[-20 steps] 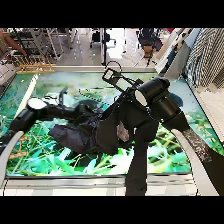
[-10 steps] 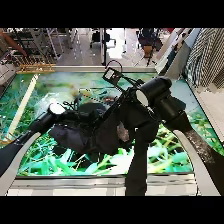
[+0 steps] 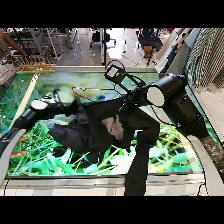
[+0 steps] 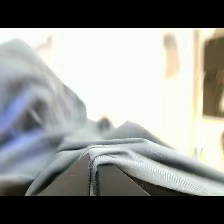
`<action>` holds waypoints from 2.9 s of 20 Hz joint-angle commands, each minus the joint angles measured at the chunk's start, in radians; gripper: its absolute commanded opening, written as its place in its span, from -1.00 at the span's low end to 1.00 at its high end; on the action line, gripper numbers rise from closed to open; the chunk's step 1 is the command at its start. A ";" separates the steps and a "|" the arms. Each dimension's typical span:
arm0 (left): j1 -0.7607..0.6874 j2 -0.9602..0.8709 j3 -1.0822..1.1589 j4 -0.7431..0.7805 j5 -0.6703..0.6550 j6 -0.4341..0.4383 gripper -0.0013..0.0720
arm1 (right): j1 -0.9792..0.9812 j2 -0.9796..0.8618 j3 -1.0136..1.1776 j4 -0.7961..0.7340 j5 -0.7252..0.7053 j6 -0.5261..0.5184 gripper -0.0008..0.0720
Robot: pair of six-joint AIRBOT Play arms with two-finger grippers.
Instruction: Fold the clothes and pants, and hang the long-sleeved shirts on hangers.
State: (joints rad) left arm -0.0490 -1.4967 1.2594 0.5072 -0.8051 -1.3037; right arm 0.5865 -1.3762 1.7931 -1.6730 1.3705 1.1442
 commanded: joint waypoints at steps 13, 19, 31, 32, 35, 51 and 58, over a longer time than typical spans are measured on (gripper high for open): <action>0.204 0.049 0.001 -0.321 -0.003 0.322 -0.94 | -0.001 0.005 -0.142 -0.152 0.127 -0.129 -0.93; 0.216 0.051 0.001 -0.328 -0.037 0.389 -0.94 | -0.001 -0.022 -0.228 -0.302 0.091 -0.127 -0.93; 0.069 0.052 0.166 -0.247 -0.316 0.406 -0.94 | 0.000 -0.147 -0.224 -0.294 -0.207 0.151 -0.93; 0.025 0.053 0.171 -0.248 -0.332 0.406 -0.94 | 0.000 -0.147 -0.224 -0.286 -0.222 0.178 -0.93; -0.106 0.070 0.182 -0.245 -0.365 0.421 -0.94 | -0.001 -0.135 -0.224 -0.259 -0.266 0.251 -0.93; 0.097 0.639 0.181 -0.245 -0.371 0.341 0.19 | -0.182 0.243 -0.144 0.009 -0.517 0.781 -0.93; 0.252 0.735 0.180 -0.070 -0.369 0.289 0.13 | -0.521 0.451 -0.144 -0.190 -0.301 0.838 -0.93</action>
State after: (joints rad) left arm 0.1558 -0.7876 1.4399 0.3115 -1.1755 -0.9691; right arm 0.2165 -1.0084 1.6485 -1.7657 0.9096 1.9297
